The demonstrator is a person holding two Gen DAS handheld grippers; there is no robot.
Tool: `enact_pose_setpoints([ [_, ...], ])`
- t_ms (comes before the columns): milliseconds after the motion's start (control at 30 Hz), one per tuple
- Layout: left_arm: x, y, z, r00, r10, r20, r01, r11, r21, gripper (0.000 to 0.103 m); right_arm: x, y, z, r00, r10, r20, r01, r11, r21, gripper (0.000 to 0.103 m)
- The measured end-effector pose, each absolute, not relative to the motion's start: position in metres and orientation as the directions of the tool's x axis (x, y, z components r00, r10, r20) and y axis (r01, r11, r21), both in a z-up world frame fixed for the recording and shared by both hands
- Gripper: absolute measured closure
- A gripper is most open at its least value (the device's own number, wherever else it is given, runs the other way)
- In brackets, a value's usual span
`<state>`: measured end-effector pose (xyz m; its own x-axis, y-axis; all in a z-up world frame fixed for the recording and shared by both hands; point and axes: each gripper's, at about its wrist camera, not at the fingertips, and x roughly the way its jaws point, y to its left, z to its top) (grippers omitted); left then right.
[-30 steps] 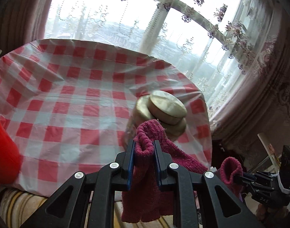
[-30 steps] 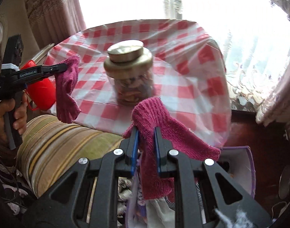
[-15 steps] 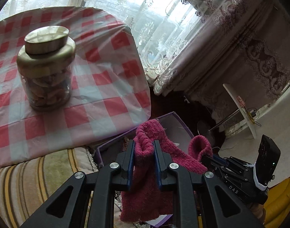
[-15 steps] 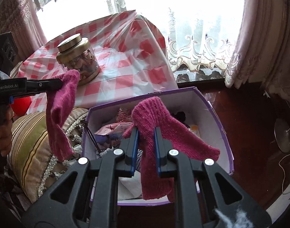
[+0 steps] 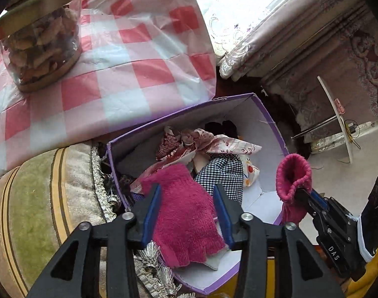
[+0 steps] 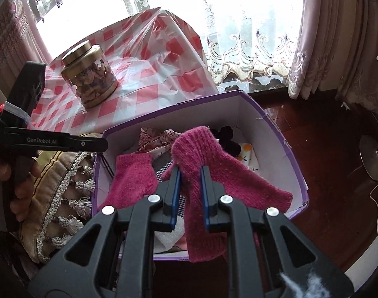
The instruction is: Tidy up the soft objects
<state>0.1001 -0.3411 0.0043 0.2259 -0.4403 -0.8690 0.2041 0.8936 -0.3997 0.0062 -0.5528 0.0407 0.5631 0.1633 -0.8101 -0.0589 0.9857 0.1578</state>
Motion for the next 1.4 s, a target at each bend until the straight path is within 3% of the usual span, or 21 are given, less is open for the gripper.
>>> enact_pose_setpoints([
  [167,0.096,-0.316,0.018,0.279,-0.447,-0.850,0.201,0.893,-0.404,0.046,0.014,-0.525,0.031,0.538,0.188,-0.822,-0.101,0.982,0.158,0.084],
  [367,0.076,-0.284,0.023,0.296,-0.470,-0.832,0.208,0.882,-0.424,0.046,0.029,-0.493,0.020,0.517,0.211,-0.830,-0.162,0.976,0.148,0.084],
  [433,0.064,-0.280,0.026,0.308,-0.476,-0.824,0.245,0.877,-0.414,0.044,0.034,-0.481,0.009,0.489,0.223,-0.843,-0.191,0.971,0.146,0.078],
  [500,0.052,-0.281,0.025,0.300,-0.491,-0.818,0.280,0.865,-0.417,0.038,0.038,-0.471,-0.004,0.448,0.227,-0.865,-0.207,0.967,0.147,0.061],
  [567,0.042,-0.286,0.025,0.304,-0.491,-0.816,0.318,0.860,-0.399,0.033,0.037,-0.466,-0.013,0.416,0.208,-0.885,-0.199,0.971,0.134,0.039],
  [767,0.030,-0.292,0.026,0.307,-0.496,-0.812,0.354,0.852,-0.386,0.021,0.009,-0.480,0.006,0.431,0.105,-0.896,-0.118,0.991,0.059,0.022],
  [1067,0.028,-0.302,0.023,0.266,-0.519,-0.813,0.392,0.828,-0.401,0.001,-0.017,-0.501,0.022,0.418,-0.039,-0.908,0.016,0.999,-0.036,0.020],
  [1400,0.028,-0.306,0.018,0.253,-0.511,-0.821,0.404,0.827,-0.391,0.001,-0.017,-0.497,0.027,0.434,-0.054,-0.899,0.015,0.998,-0.053,0.020],
])
